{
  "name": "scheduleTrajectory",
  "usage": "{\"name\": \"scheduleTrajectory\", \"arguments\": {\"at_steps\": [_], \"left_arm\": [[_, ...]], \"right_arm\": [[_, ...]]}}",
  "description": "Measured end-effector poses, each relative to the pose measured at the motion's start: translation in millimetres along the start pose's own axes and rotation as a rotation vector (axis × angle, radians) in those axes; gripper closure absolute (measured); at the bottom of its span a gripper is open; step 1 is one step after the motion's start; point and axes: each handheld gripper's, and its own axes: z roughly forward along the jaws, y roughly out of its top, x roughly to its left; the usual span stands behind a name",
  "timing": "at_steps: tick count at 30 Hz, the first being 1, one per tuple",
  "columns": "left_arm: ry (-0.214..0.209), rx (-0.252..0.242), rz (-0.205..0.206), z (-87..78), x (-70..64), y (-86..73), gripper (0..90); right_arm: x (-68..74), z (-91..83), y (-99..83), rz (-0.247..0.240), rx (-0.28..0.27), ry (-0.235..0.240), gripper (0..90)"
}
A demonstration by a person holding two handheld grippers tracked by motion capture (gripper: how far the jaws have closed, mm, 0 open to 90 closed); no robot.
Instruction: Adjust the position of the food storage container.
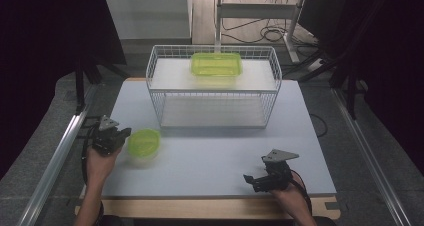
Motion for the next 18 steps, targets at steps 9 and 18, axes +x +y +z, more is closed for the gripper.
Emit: {"name": "scheduleTrajectory", "arguments": {"at_steps": [9, 18], "left_arm": [[-0.025, 0.008, -0.022, 3.7, -4.2, -5.2, 90.0], [-0.070, 0.005, -0.014, 7.1, -32.9, -1.4, 90.0]], "right_arm": [[1.3, 2.5, -0.5, -0.006, 0.018, 0.003, 4.0], [1.3, 2.1, -0.8, -0.013, 0.027, 0.004, 4.0]]}}
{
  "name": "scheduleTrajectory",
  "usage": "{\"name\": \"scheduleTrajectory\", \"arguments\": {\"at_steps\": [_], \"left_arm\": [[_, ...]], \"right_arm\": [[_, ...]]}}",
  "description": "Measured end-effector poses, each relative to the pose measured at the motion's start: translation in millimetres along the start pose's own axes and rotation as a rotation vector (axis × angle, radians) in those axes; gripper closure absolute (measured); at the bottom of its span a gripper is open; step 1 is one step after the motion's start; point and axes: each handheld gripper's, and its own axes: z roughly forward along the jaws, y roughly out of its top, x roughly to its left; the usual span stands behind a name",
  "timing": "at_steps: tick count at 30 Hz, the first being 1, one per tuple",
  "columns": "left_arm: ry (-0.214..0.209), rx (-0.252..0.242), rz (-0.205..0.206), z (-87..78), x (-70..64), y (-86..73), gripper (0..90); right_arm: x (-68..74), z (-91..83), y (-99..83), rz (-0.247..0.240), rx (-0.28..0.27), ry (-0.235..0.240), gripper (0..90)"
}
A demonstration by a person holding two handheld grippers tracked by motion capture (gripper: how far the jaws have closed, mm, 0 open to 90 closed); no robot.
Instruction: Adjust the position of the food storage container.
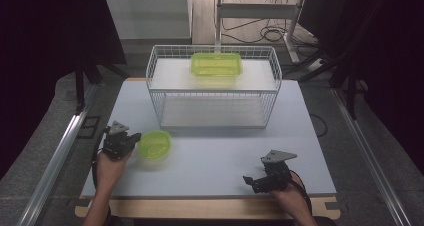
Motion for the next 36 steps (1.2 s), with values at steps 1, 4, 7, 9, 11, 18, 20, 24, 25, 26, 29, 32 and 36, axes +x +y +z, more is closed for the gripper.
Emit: {"name": "scheduleTrajectory", "arguments": {"at_steps": [1, 4, 7, 9, 11, 18, 20, 24, 25, 26, 29, 32, 36], "left_arm": [[-0.005, 0.001, 0.006, 0.9, -3.4, 0.9, 90.0], [-0.026, 0.002, 0.043, 6.2, -18.2, 5.0, 90.0], [-0.044, 0.004, 0.067, 11.1, -28.6, 9.0, 90.0], [-0.061, 0.004, 0.077, 14.4, -35.0, 11.6, 90.0], [-0.073, 0.004, 0.080, 16.5, -40.2, 13.0, 90.0], [-0.125, 0.011, 0.097, 21.5, -59.1, 16.3, 90.0], [-0.140, 0.012, 0.102, 23.0, -66.3, 17.3, 90.0], [-0.162, 0.012, 0.117, 25.4, -80.2, 19.5, 90.0], [-0.163, 0.005, 0.116, 25.1, -82.4, 20.3, 90.0], [-0.155, -0.002, 0.121, 23.7, -82.4, 21.3, 90.0], [-0.127, -0.025, 0.105, 16.9, -74.8, 21.8, 89.7], [-0.135, 0.002, 0.099, 15.1, -65.5, 14.9, 90.0], [-0.178, 0.075, 0.139, 19.8, -64.1, 1.9, 90.0]], "right_arm": [[0.0, 0.0, 0.0, 0.000, 0.000, 0.000, 4.0], [0.1, -0.3, -0.2, -0.002, 0.001, 0.001, 4.0], [0.0, -0.2, -0.3, -0.003, 0.002, 0.002, 4.1], [0.1, 0.0, -0.5, -0.005, 0.006, 0.003, 4.1], [0.2, 0.1, -0.5, -0.005, 0.006, 0.003, 4.1], [0.7, 1.3, -0.4, -0.009, 0.010, 0.004, 4.1], [0.9, 1.2, -0.4, -0.010, 0.010, 0.004, 4.1], [0.2, 0.7, -0.5, -0.010, 0.011, 0.002, 4.1], [0.0, 0.4, -0.6, -0.010, 0.010, 0.002, 4.2], [-0.4, 0.0, -0.7, -0.010, 0.009, 0.003, 4.2], [-1.4, -1.4, -1.0, -0.004, 0.004, 0.000, 4.1], [-2.8, -2.3, -1.4, -0.005, 0.003, -0.001, 4.2], [-2.6, -2.2, -1.2, -0.007, 0.003, -0.002, 4.2]]}}
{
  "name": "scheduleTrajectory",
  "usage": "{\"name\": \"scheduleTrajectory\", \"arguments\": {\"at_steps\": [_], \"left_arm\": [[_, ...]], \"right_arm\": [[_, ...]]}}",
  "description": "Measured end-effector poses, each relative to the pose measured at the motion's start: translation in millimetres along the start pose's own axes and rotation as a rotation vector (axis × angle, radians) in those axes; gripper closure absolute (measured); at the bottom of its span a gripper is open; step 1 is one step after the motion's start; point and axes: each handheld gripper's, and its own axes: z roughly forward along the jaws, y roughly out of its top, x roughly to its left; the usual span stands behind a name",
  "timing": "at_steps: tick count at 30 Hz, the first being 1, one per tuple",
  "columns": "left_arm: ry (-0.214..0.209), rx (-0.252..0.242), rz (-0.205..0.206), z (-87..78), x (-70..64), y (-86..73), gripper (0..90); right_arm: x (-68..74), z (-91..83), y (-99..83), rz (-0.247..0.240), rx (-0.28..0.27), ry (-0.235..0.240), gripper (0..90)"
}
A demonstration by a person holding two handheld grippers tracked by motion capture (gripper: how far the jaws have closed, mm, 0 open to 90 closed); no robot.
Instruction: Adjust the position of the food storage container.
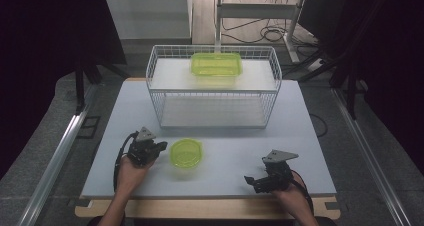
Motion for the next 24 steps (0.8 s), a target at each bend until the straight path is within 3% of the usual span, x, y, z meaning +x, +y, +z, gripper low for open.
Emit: {"name": "scheduleTrajectory", "arguments": {"at_steps": [5, 10, 24], "left_arm": [[-0.079, 0.014, 0.012, 9.9, -8.7, -1.7, 90.0], [-0.118, 0.016, 0.015, 18.6, -14.1, -0.4, 90.0], [-0.189, 0.046, 0.071, 36.5, -44.7, 9.1, 89.2]], "right_arm": [[1.1, 0.3, -0.1, -0.002, 0.002, -0.001, 4.2], [1.1, 0.1, -0.2, -0.003, 0.001, 0.000, 4.3], [1.9, 2.8, -0.5, -0.011, 0.014, 0.006, 4.4]]}}
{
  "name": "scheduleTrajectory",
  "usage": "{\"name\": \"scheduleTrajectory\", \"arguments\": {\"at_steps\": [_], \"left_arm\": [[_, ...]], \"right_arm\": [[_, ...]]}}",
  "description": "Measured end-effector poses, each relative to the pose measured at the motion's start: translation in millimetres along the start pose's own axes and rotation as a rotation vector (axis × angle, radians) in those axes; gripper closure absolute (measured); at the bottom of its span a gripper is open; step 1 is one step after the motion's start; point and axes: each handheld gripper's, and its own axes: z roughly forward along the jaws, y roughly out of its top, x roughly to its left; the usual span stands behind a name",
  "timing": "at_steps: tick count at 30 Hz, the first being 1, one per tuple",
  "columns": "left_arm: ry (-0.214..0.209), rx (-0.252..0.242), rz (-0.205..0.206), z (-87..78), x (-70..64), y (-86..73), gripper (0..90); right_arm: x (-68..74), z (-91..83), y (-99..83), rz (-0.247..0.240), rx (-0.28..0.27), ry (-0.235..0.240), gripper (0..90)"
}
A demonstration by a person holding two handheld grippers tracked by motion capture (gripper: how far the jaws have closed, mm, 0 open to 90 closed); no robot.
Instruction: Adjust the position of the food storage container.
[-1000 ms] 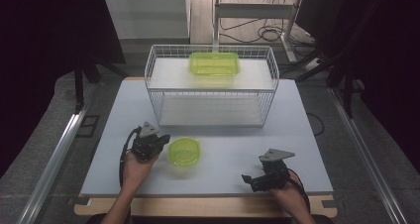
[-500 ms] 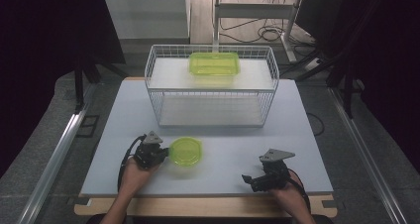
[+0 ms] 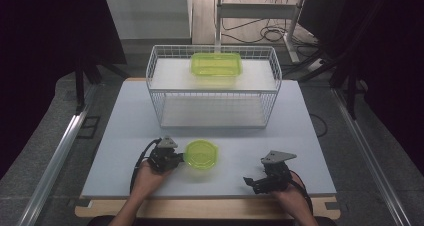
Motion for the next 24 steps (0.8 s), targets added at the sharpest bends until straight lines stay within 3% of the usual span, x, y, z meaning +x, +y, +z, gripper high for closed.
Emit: {"name": "scheduleTrajectory", "arguments": {"at_steps": [16, 19, 24], "left_arm": [[-0.087, 0.025, 0.076, 23.0, -43.1, 10.3, 88.0], [-0.076, 0.041, 0.098, 24.8, -46.3, 10.9, 87.3], [-0.051, 0.020, 0.087, 15.7, -42.9, 10.1, 81.9]], "right_arm": [[0.4, 0.6, 0.0, -0.001, 0.001, 0.005, 4.5], [0.7, 0.7, -0.1, -0.002, 0.003, 0.005, 4.5], [-0.1, -0.4, -0.5, -0.002, 0.002, 0.004, 4.5]]}}
